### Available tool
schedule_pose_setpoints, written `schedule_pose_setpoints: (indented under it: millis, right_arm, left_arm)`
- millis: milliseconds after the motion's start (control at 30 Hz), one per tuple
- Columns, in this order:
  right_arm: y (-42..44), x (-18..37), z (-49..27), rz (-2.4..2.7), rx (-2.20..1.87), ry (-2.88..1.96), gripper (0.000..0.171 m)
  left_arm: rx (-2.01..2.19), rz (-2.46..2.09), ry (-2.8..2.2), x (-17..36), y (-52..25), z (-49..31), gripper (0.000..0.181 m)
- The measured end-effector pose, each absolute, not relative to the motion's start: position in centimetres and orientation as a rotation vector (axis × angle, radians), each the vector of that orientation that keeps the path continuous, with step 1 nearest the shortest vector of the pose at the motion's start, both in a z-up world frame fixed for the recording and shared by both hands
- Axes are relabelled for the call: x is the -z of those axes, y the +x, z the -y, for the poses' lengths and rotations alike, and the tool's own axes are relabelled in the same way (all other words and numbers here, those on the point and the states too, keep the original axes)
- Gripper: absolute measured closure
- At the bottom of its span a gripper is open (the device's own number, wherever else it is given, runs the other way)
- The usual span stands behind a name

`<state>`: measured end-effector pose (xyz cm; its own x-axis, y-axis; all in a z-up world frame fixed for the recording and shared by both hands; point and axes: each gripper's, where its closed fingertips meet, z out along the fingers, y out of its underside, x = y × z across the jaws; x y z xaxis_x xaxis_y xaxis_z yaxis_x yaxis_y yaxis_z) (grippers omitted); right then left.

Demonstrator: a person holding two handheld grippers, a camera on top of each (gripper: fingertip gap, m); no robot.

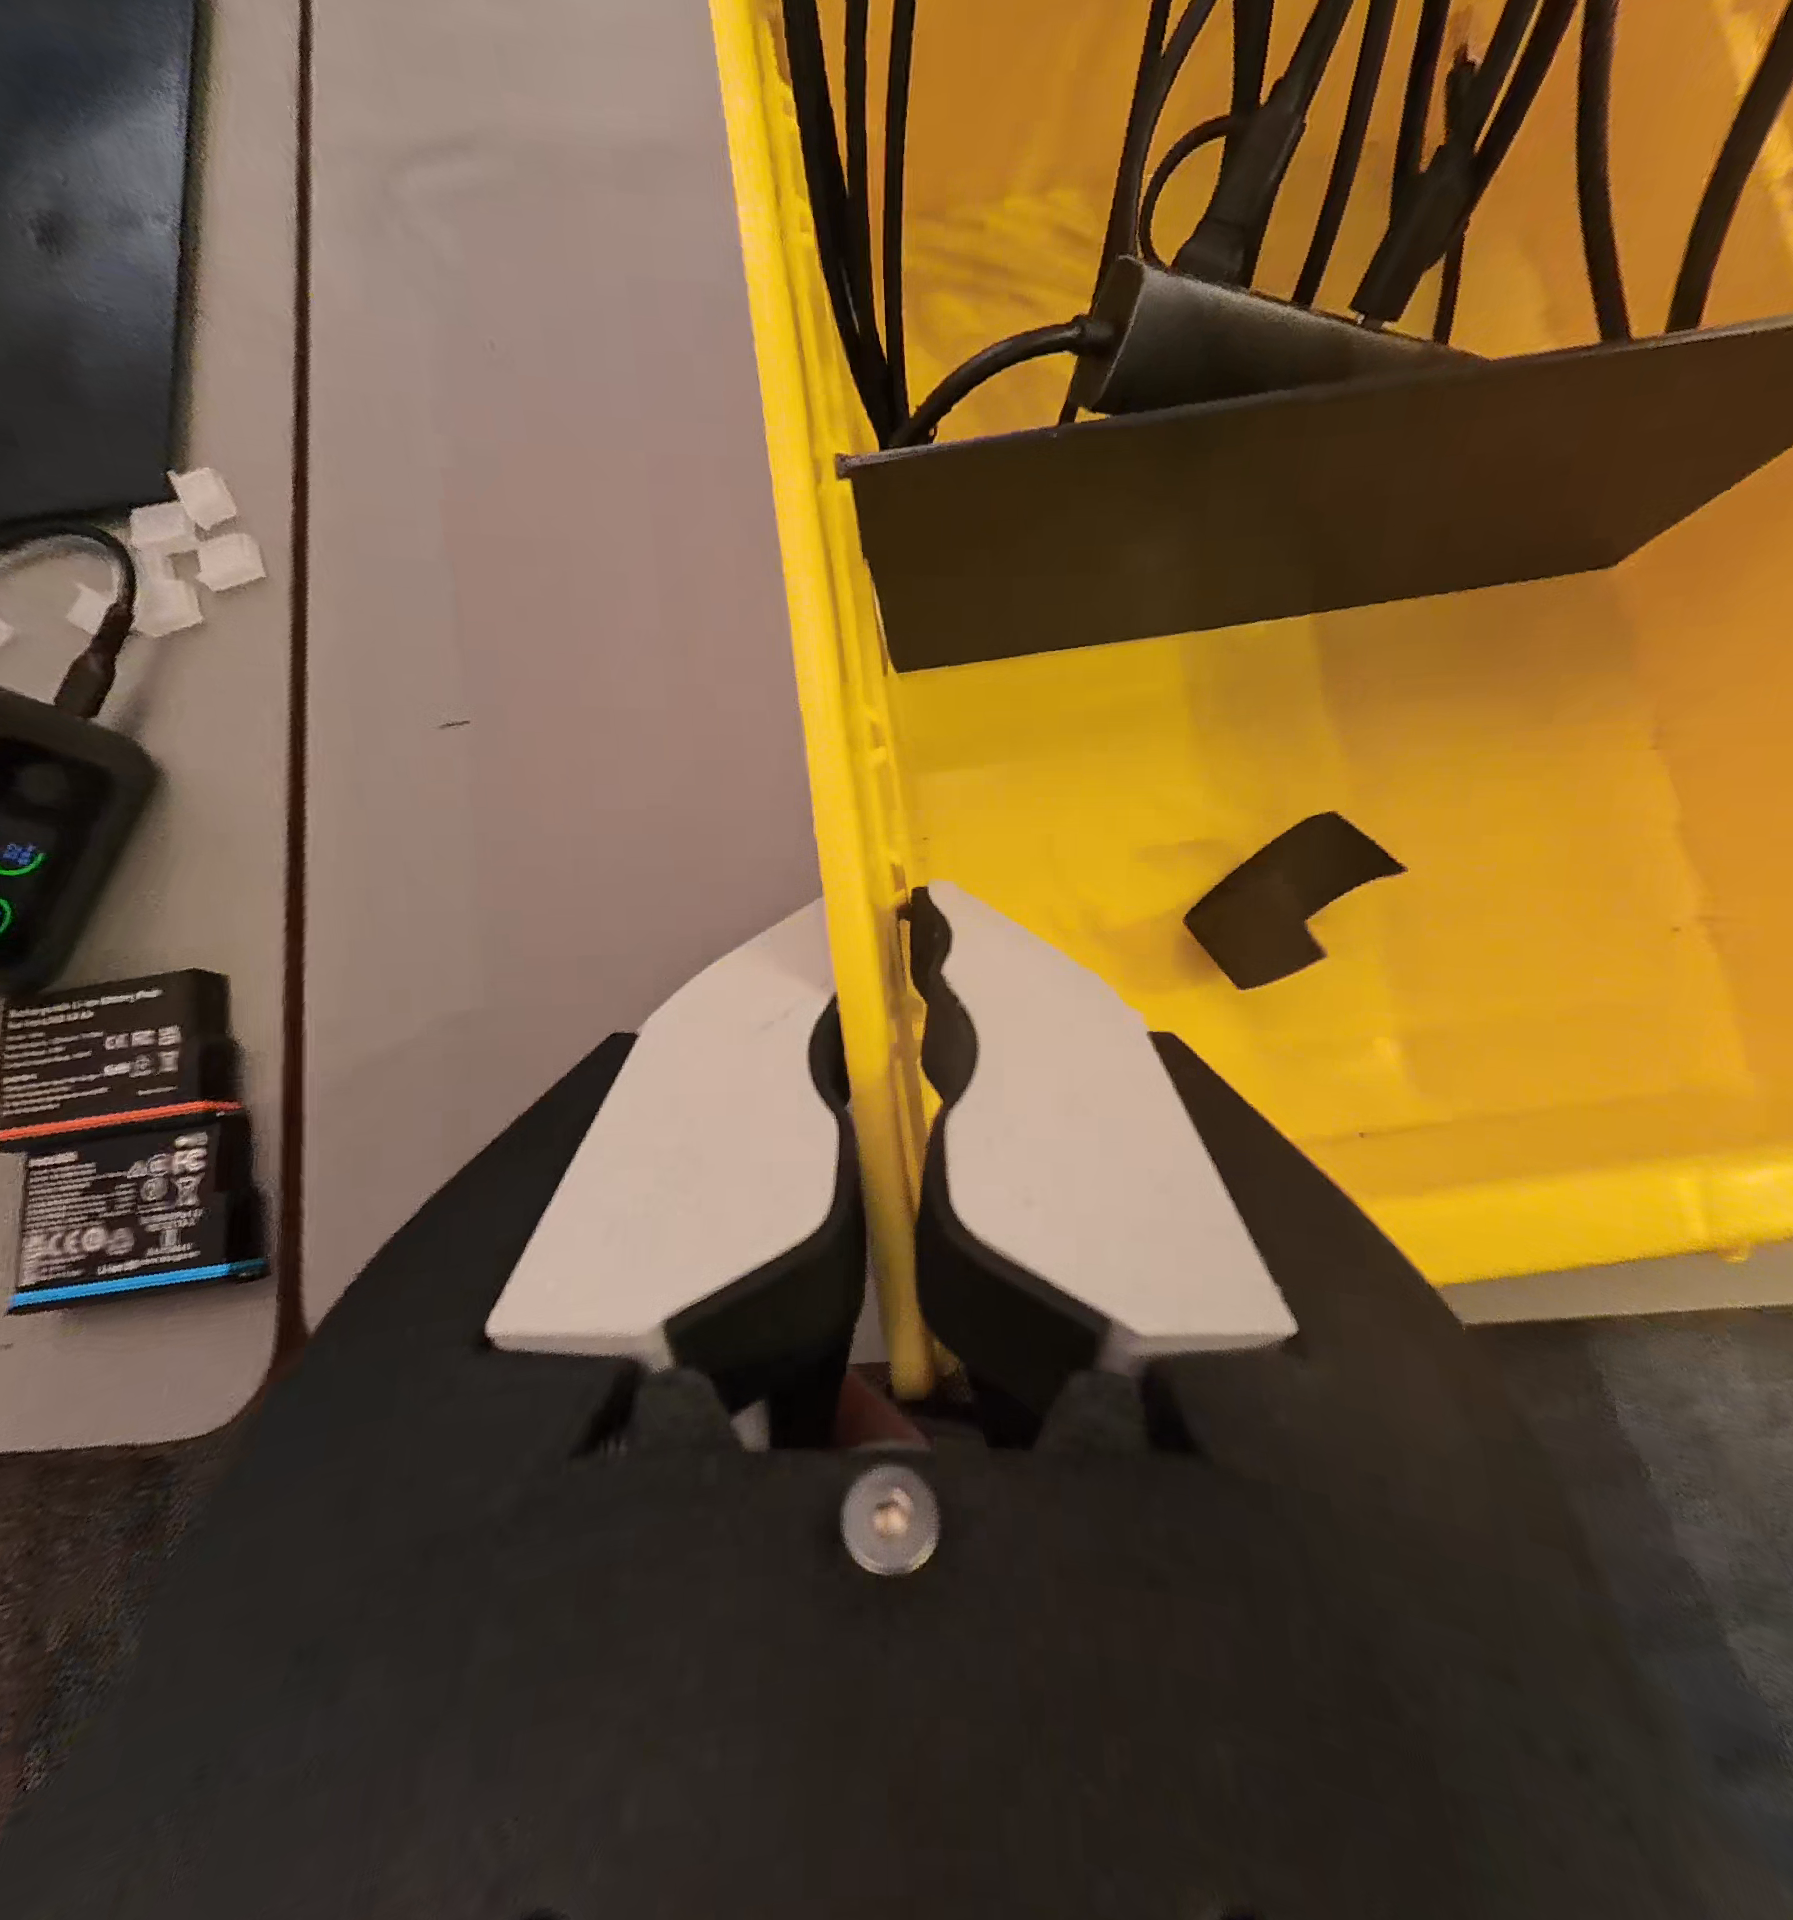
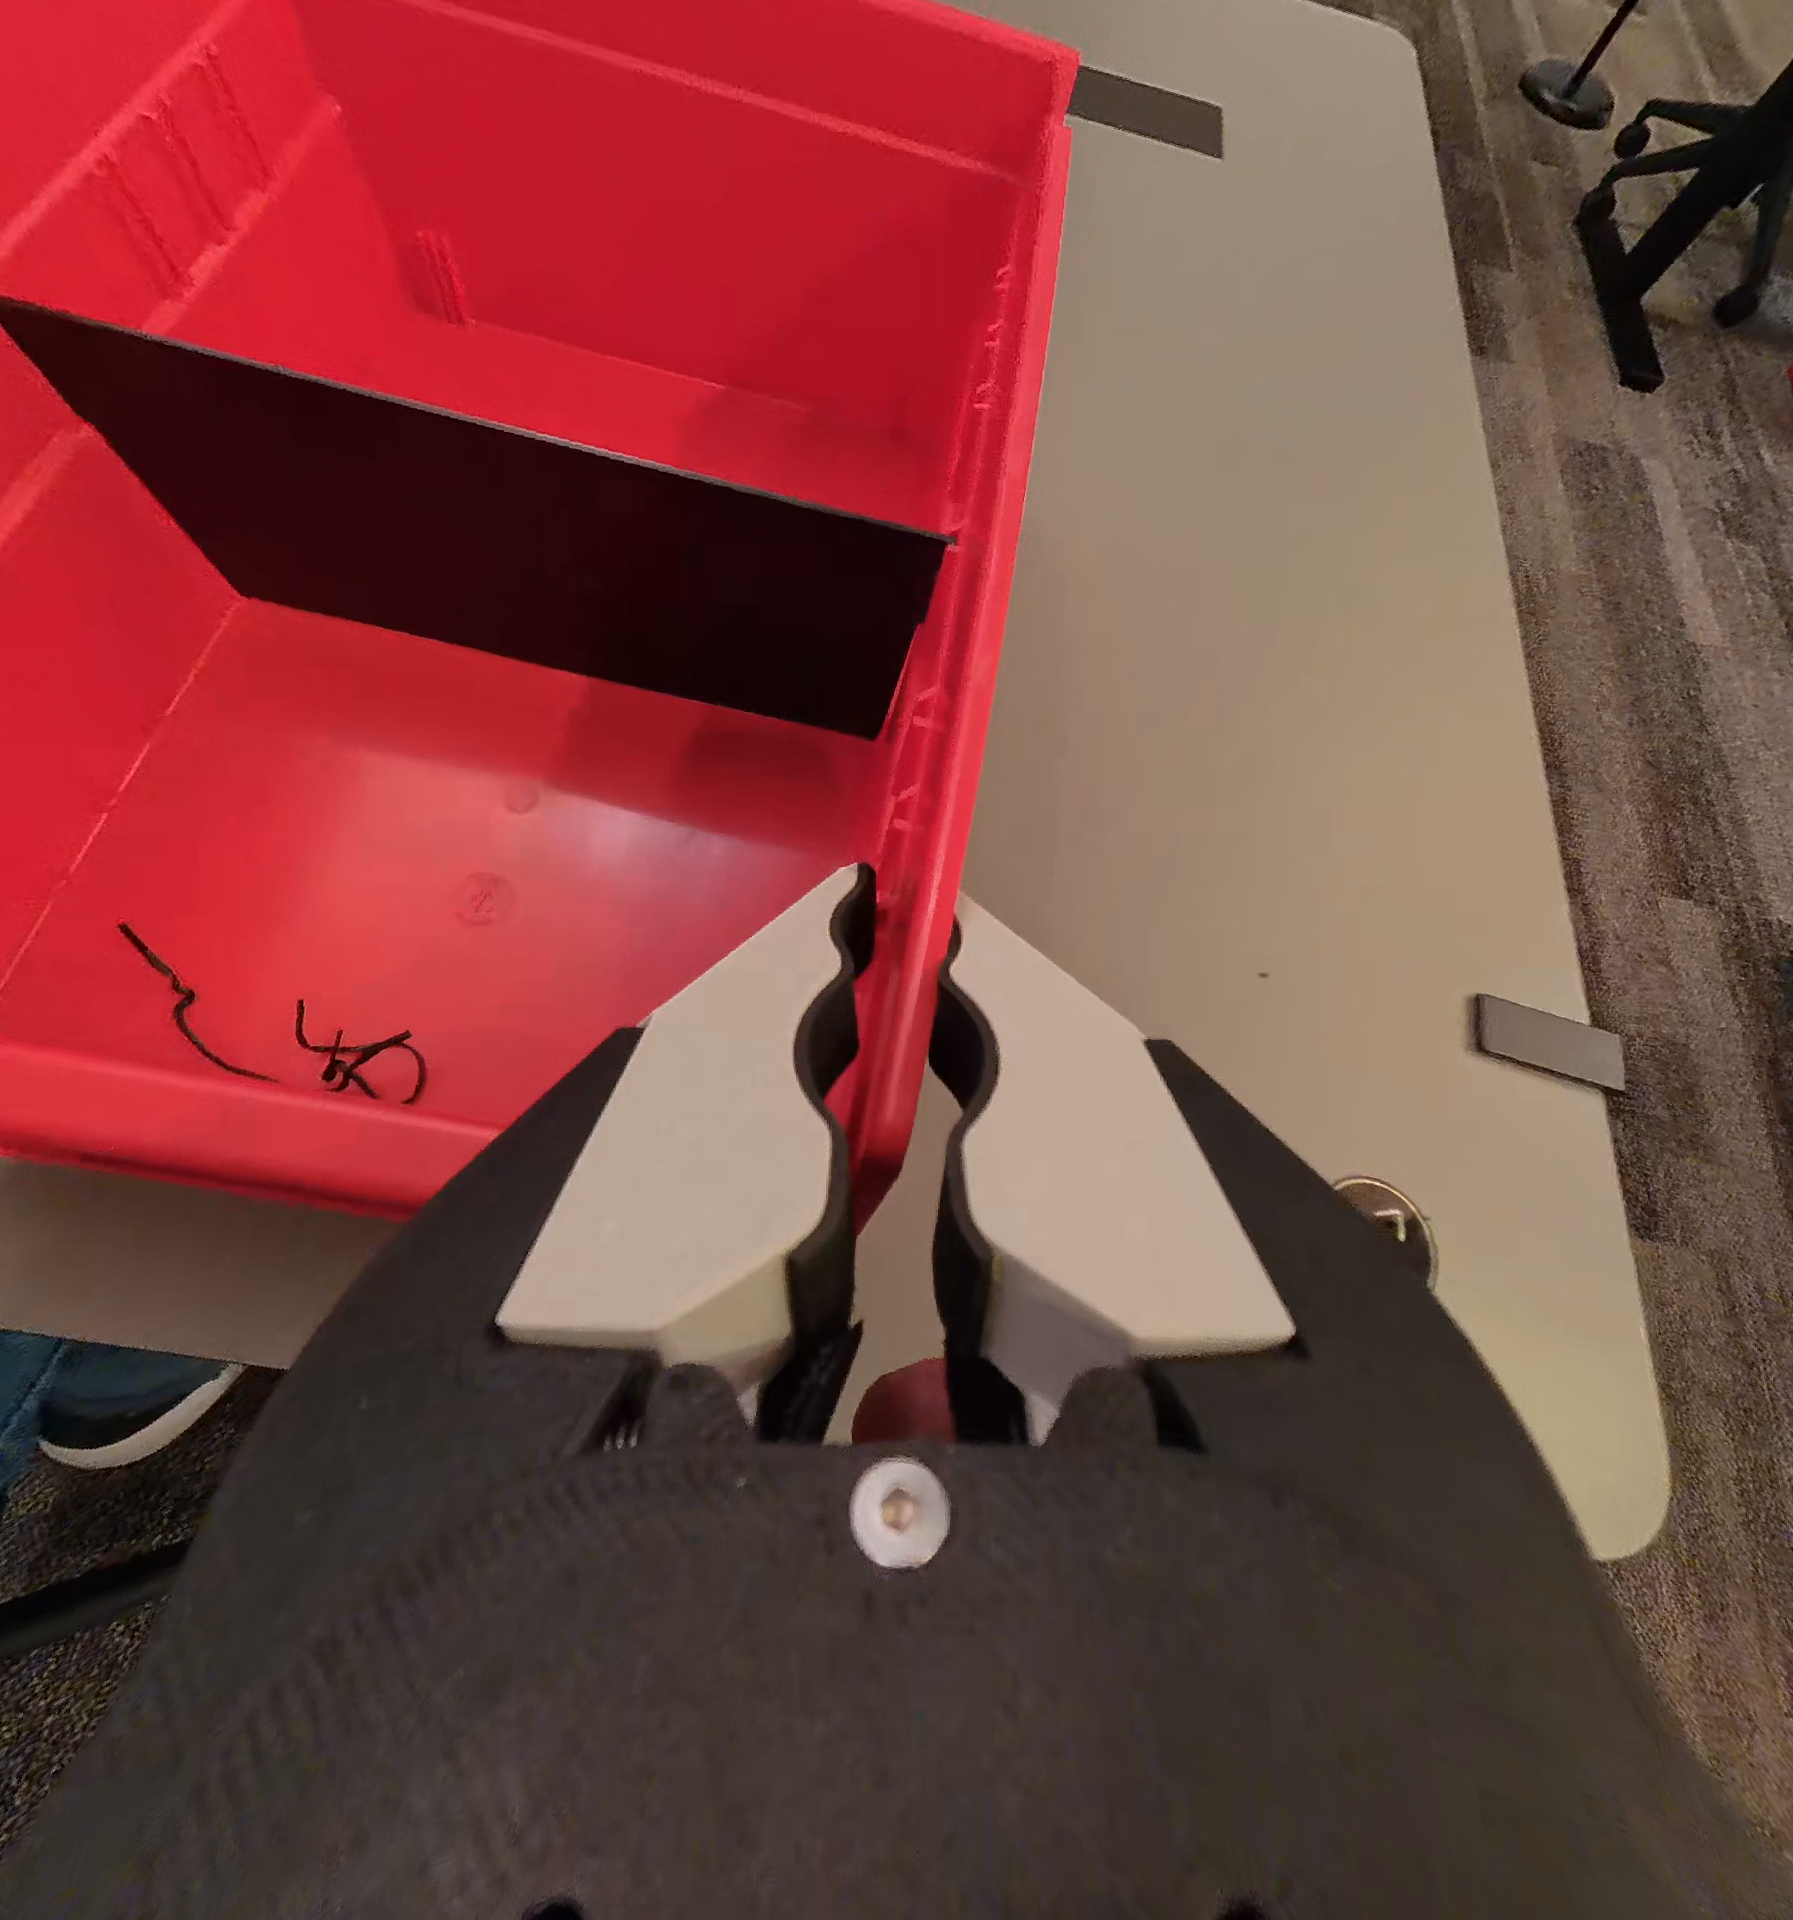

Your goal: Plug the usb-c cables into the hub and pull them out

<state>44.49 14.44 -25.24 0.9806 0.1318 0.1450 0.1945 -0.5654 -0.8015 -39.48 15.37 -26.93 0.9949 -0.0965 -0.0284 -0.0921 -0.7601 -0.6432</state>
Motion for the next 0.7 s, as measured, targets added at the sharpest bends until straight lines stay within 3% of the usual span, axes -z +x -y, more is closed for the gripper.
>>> schedule_pose_setpoints:
  millis: [300, 467, 600, 700]
  right_arm:
    - [47.7, 25.3, -14.3, 0.175, 0.106, -2.177, 0.166]
    - [48.2, 24.7, -14.1, 0.230, 0.275, -2.184, 0.138]
    - [47.6, 21.7, -14.0, 0.230, 0.350, -2.094, 0.134]
    - [45.5, 18.9, -14.3, 0.275, 0.367, -1.999, 0.138]
  left_arm:
    - [0.045, -0.072, -2.418, 26.9, -43.6, -15.6, 0.177]
    - [-0.102, -0.113, -2.291, 23.2, -45.0, -16.2, 0.138]
    - [-0.250, -0.457, -2.128, 18.0, -42.1, -18.1, 0.141]
    - [-0.260, -0.784, -2.109, 17.2, -38.3, -20.1, 0.143]
